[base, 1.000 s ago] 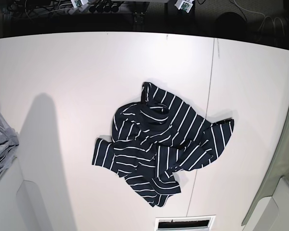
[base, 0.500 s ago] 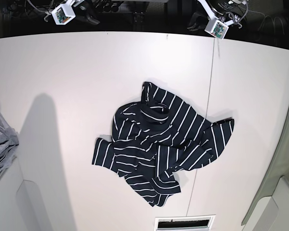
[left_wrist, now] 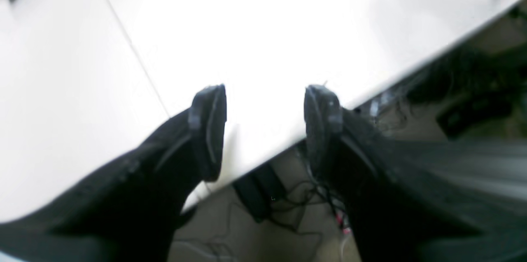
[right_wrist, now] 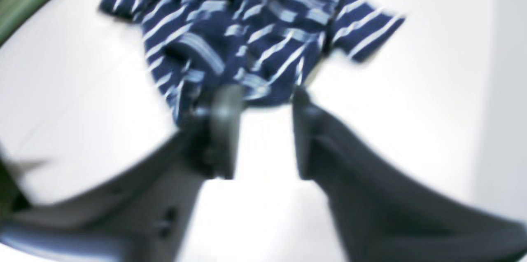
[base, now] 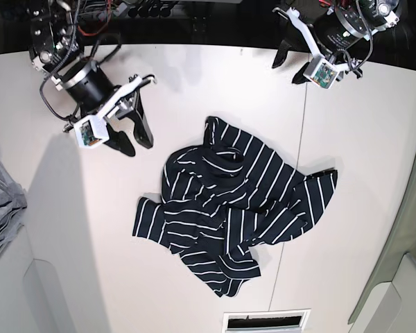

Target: Layout the t-shirt on the table in an organized manner, then fold the t-shirt properly

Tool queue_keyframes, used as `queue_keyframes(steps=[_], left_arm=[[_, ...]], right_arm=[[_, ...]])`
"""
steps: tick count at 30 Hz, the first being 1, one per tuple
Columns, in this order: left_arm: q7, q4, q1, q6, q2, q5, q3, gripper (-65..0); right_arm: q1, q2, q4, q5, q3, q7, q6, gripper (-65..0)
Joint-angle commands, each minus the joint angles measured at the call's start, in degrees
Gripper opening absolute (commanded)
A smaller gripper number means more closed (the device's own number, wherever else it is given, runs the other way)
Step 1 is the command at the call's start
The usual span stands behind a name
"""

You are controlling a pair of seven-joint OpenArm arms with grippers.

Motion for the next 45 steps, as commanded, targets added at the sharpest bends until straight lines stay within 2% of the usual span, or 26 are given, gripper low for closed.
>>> queue_keyframes(steps=[1,3,4,6,8,13,18,23,26,30,32,35,37,39,41,45], left_arm=[[-1.14,0.74,-1.18,-0.09,-0.33,-0.83,0.33,-32.5],[-1.09,-0.20,-4.31,0.04,-0.31,-1.62,1.88,-32.0],[-1.14,-1.01,-6.01,0.04,-0.26,-1.81,3.02,-31.6],[-1.36,-3.45,-9.88,0.15,0.37,-1.90,5.62,-29.7],[-1.42,-6.82,-14.08,1.88,1.88,-1.88,8.07,-28.8],[-1.42,-16.33,-24.24,2.82,7.21,-1.88,11.58,-28.8],[0.37,-21.90,-30.38,2.84,12.63,-1.95,12.09,-28.8],[0.26,-28.33,-33.68,2.80,16.17,-1.90,12.09,-28.8],[0.24,-34.10,-35.95,2.82,17.84,-1.88,12.09,-28.8],[0.26,-38.58,-38.38,2.82,18.27,-0.52,12.09,-28.9],[0.31,-38.60,-38.84,2.84,18.23,1.55,12.07,-32.2],[0.35,-38.60,-38.97,2.82,18.23,4.09,12.07,-48.4],[1.44,-38.60,-38.95,2.82,18.23,4.66,12.09,-57.4],[3.06,-38.40,-38.97,2.82,18.23,6.01,12.09,-64.2],[5.03,-37.48,-38.91,2.84,18.08,7.72,12.09,-65.0],[7.93,-31.36,-37.31,2.82,15.63,10.69,12.09,-65.0]], right_arm=[[2.86,-0.50,-1.07,-1.14,-0.02,1.09,-0.09,-34.2],[7.67,-2.01,-5.97,-4.55,-0.07,1.11,-0.07,-27.5],[10.03,-2.54,-8.81,-5.81,-0.09,1.14,-0.04,-26.3],[14.82,-3.15,-15.10,-7.26,-0.66,1.16,-0.04,-26.3],[18.99,-3.15,-21.09,-7.41,-1.81,1.84,0.02,-26.3],[26.14,-3.13,-29.94,-7.48,-6.78,2.43,1.38,-26.4],[27.19,-3.19,-30.75,-7.45,-11.63,2.40,1.51,-26.4],[27.15,-3.93,-32.04,-9.66,-13.90,2.40,1.46,-26.4],[27.21,-5.33,-34.42,-11.58,-13.90,2.45,0.79,-26.4],[27.74,-7.37,-38.34,-12.55,-13.90,4.61,0.15,-26.8],[28.28,-8.31,-40.37,-15.30,-13.90,5.90,0.11,-33.6],[29.16,-9.05,-42.18,-16.76,-13.90,6.40,-1.64,-52.9],[29.73,-9.16,-42.45,-16.72,-13.88,7.80,-3.52,-62.9],[30.80,-9.16,-42.42,-16.70,-13.88,8.26,-3.76,-65.0],[31.93,-9.09,-42.40,-16.74,-13.86,8.24,-3.74,-65.0],[33.14,-9.11,-41.55,-16.68,-12.87,8.22,-3.67,-65.0]])
